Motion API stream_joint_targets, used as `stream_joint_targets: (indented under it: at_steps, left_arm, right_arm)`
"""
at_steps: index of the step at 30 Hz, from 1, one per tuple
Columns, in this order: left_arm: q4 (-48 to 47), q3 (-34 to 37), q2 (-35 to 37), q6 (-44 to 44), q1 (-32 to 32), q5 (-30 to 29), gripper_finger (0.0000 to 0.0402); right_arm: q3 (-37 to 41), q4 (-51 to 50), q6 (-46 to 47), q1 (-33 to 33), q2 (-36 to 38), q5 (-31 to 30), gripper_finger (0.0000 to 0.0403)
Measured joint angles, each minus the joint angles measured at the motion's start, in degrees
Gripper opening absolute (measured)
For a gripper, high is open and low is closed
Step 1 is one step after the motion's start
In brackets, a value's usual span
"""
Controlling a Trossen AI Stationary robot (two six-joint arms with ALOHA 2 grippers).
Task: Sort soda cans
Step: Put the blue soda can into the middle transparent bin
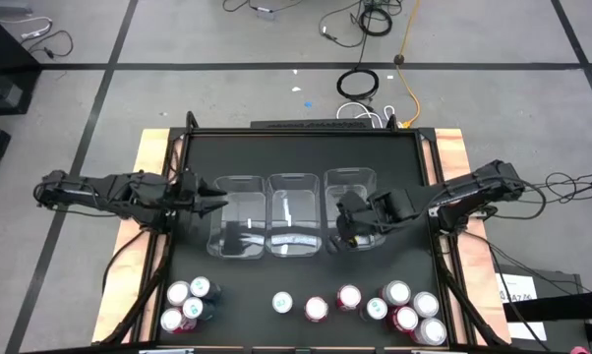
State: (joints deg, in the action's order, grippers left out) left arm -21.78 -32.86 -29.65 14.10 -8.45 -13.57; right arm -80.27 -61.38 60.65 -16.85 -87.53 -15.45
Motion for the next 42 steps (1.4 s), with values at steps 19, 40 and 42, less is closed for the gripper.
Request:
stream_joint_targets:
  at_steps: [19,40,42]
  left_arm:
    - [14.95,0.0,-11.87,2.15,-4.46,0.09,0.0144]
    - [15.3,0.0,-12.09,2.04,-4.46,0.0,0.0144]
    - [15.3,0.0,-12.09,2.04,-4.46,0.0,0.0144]
  right_arm:
    - [0.0,-3.39,3.75,-14.1,6.78,-8.28,0.0112]
    - [0.0,2.5,2.75,-14.46,6.75,-8.58,0.0112]
    - [0.0,3.53,2.75,-14.17,6.75,-8.58,0.0112]
